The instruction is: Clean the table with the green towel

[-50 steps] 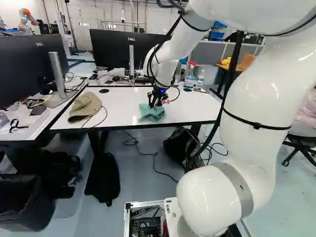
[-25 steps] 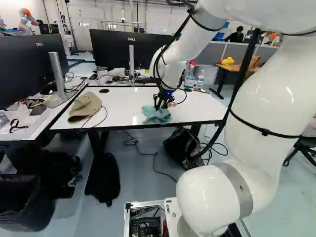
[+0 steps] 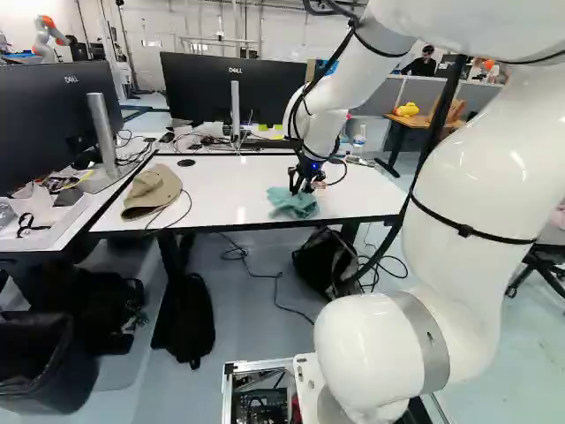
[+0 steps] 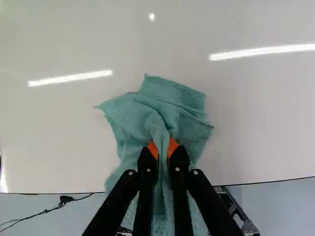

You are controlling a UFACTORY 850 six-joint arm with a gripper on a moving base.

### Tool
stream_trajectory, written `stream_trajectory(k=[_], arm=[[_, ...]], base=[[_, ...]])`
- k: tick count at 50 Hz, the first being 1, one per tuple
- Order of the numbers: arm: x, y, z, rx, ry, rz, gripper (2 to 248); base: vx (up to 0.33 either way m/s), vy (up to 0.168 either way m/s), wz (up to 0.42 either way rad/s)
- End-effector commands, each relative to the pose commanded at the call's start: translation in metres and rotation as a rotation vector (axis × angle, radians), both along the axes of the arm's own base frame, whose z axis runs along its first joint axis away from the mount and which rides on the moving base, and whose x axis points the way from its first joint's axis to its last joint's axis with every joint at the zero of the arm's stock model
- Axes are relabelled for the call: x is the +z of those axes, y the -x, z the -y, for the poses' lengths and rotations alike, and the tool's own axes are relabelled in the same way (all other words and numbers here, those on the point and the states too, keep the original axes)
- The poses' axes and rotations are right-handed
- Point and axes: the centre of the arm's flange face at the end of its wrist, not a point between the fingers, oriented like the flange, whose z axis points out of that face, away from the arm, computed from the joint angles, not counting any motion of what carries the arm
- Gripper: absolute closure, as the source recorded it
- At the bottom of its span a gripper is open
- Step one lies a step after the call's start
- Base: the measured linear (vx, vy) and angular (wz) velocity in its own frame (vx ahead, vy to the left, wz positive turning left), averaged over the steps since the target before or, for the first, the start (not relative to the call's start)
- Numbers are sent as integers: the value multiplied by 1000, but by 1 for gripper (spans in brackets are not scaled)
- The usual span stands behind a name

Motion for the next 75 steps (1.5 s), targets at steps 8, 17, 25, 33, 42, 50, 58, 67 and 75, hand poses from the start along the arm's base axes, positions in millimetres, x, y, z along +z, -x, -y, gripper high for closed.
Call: stream_trajectory(k=[8, 17, 25, 33, 42, 50, 58, 67, 75], arm=[[0, -14, 6, -13, 0, 4, 209], [3, -16, 6, -13, 0, 11, 209], [13, -12, 6, -13, 0, 30, 209], [23, -11, 5, -11, 0, 52, 209], [35, -21, 0, -1, 0, 80, 209], [46, -32, -6, 12, -1, 104, 209], [55, -43, -14, 28, -2, 126, 209], [55, -57, -27, 50, -4, 130, 209], [55, -63, -40, 75, -6, 132, 209]], base=[[0, 0, 0], [0, 0, 0], [0, 0, 0], [0, 0, 0], [0, 0, 0], [0, 0, 0], [0, 0, 0], [0, 0, 0], [0, 0, 0]])
